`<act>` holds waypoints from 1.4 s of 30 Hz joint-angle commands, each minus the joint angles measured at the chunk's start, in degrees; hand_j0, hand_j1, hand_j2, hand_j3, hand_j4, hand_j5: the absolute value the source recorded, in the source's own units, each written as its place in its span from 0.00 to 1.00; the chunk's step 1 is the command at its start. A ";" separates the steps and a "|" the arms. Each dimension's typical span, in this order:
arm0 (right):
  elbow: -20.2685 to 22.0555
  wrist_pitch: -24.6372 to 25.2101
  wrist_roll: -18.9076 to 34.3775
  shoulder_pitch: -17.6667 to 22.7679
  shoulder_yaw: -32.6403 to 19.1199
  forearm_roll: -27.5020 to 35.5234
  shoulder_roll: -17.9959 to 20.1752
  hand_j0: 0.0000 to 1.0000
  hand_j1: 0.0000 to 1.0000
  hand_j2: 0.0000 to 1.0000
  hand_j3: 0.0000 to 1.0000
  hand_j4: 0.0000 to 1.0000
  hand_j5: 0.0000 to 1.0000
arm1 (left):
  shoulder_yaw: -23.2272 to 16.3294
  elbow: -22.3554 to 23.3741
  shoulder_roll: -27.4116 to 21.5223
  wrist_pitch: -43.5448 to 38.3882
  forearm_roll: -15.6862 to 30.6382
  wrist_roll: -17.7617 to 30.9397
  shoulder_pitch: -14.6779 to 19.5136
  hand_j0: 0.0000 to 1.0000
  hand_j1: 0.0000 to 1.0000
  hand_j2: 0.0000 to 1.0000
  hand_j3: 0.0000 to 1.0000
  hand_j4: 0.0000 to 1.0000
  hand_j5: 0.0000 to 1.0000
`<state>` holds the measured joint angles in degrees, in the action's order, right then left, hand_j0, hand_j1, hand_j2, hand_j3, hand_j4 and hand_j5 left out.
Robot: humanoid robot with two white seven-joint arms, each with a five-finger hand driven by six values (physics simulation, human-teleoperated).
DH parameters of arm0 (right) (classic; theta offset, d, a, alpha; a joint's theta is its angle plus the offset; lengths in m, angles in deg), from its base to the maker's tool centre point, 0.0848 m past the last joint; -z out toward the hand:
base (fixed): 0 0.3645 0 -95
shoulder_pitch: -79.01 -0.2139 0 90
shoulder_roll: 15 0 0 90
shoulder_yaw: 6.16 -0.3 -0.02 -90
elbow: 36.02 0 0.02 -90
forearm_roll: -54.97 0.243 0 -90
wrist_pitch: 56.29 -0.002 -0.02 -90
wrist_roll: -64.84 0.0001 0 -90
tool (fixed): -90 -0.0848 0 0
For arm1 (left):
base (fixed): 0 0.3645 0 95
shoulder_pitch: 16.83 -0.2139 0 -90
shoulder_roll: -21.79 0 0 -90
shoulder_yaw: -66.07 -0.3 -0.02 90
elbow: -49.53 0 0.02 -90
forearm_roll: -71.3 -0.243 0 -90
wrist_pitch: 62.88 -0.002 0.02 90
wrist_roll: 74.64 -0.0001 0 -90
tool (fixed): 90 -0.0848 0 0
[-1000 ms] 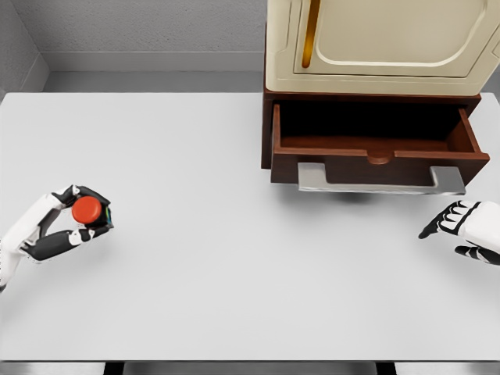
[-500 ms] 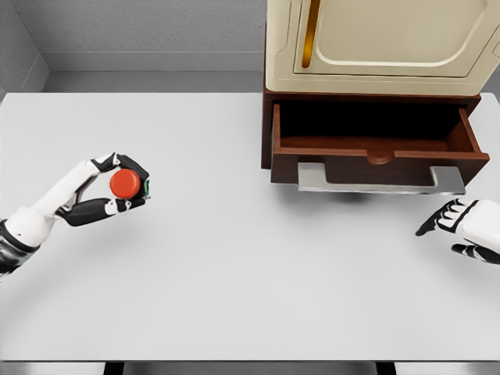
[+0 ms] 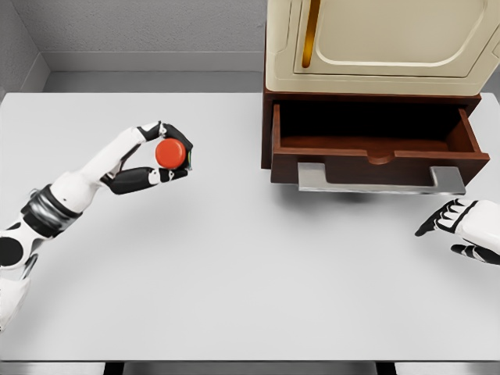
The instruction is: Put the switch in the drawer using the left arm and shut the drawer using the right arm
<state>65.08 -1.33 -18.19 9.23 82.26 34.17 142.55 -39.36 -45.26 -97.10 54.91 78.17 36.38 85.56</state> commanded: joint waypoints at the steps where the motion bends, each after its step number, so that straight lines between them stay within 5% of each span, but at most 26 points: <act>1: -0.03 0.04 -0.02 0.00 -0.01 0.32 0.04 0.70 0.70 0.70 0.70 0.70 0.70 | -0.12 -0.04 2.61 -0.81 -3.54 -0.01 0.00 0.39 0.39 0.39 0.39 0.39 0.39; 16: -0.20 0.04 -0.02 -0.09 -0.01 0.41 0.04 0.71 0.71 0.71 0.71 0.71 0.71 | 0.84 0.57 12.89 -1.07 -21.73 -0.36 8.35 0.37 0.37 0.37 0.37 0.37 0.37; 32: -0.12 0.04 -0.02 -0.09 -0.01 0.41 0.13 0.71 0.71 0.71 0.71 0.71 0.71 | 0.40 0.66 25.19 -3.53 -41.77 -0.36 12.04 0.37 0.37 0.37 0.37 0.37 0.37; 42: -0.12 0.04 -0.02 -0.09 -0.01 0.32 0.13 0.71 0.71 0.71 0.71 0.71 0.71 | -0.21 0.57 28.89 -4.23 -51.08 -0.45 13.36 0.37 0.37 0.37 0.37 0.37 0.37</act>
<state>64.95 -1.33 -18.19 9.14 82.26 34.19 142.57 -39.55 -44.62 -68.73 50.88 28.72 35.96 99.01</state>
